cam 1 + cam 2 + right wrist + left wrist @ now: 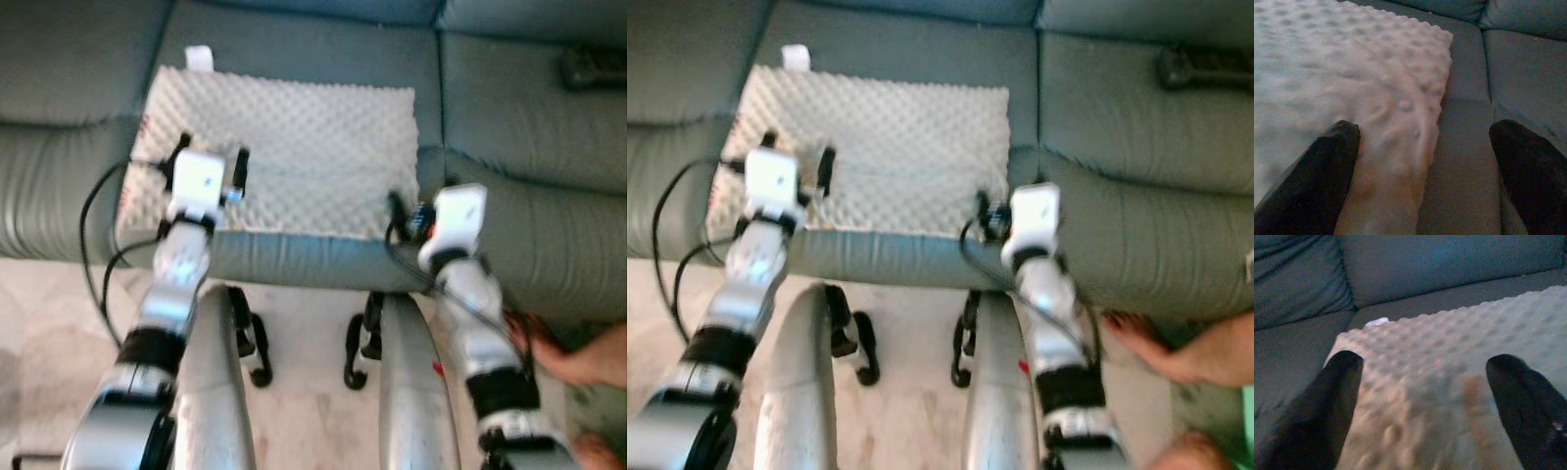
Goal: Move the pillow to the sofa
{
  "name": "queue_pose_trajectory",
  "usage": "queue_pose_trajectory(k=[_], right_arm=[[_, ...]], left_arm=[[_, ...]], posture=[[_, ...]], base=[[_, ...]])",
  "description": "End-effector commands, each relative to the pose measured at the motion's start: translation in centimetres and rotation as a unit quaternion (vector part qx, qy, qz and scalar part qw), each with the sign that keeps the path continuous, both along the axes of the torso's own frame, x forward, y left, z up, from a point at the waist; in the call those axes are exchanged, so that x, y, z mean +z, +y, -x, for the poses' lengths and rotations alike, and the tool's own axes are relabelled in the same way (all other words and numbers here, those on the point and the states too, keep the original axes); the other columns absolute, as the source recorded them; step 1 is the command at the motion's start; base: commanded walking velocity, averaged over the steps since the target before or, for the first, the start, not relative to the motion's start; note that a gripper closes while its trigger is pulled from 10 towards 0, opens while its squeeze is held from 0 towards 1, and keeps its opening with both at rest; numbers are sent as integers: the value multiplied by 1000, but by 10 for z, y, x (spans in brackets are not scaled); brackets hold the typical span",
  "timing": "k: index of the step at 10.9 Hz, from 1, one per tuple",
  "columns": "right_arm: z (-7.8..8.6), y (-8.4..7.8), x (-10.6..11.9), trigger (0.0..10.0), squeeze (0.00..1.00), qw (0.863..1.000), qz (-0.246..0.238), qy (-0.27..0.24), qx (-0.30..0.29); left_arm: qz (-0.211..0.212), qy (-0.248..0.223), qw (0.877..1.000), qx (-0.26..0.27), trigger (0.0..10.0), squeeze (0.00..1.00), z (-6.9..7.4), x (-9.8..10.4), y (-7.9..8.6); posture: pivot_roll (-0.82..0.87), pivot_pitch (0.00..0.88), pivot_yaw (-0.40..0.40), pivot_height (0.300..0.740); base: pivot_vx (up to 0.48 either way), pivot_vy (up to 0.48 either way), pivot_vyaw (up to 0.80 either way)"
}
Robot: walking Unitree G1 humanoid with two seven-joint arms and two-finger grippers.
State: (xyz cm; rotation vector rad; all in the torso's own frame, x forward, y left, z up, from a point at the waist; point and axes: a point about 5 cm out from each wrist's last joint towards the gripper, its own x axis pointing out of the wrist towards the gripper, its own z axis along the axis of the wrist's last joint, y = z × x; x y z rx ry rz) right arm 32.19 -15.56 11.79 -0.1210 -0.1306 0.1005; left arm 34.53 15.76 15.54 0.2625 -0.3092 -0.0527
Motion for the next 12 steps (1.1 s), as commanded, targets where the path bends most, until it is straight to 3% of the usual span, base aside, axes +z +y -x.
queue_pose_trajectory(k=[1, 4, 5, 7, 8, 9, 12], right_arm=[[9, 0, -11, 10000, 1000, 1000, -6, 12, -3], [45, -3, -36, 10000, 1000, 999, -18, 41, -28], [50, -5, -39, 10000, 1000, 998, -25, 47, -33], [62, -7, -46, 10000, 1000, 997, -29, 66, -34], [65, -5, -47, 10000, 0, 998, -11, 64, -22], [57, -4, -42, 10000, 0, 998, -12, 55, -29], [39, -4, -29, 10000, 0, 999, -11, 42, -21]], left_arm=[[3, 10, 1000, 0, 10000, 1000, 8, -8, 2], [21, 22, 999, 36, 10000, 1000, 45, -32, 5], [22, 28, 998, 42, 10000, 1000, 50, -36, 5], [23, 66, 996, 61, 10000, 1000, 75, -56, 11], [9, 113, 991, 73, 10000, 1000, 92, -79, 20], [-1, 135, 989, 65, 10000, 0, 93, -89, 20], [-2, 122, 991, 60, 10000, 0, 72, -75, 9]], posture=[[-53, 243, 1, 610], [-31, 142, -11, 610], [-30, 133, -11, 610], [-18, 101, -14, 610], [-17, 93, -9, 610], [-14, 87, -13, 629], [-7, 66, -37, 682]], base=[[0, 0, 0], [0, 0, 0], [0, 0, 0], [0, 0, 0], [0, 0, 0], [0, 0, 0], [0, 0, 0]])
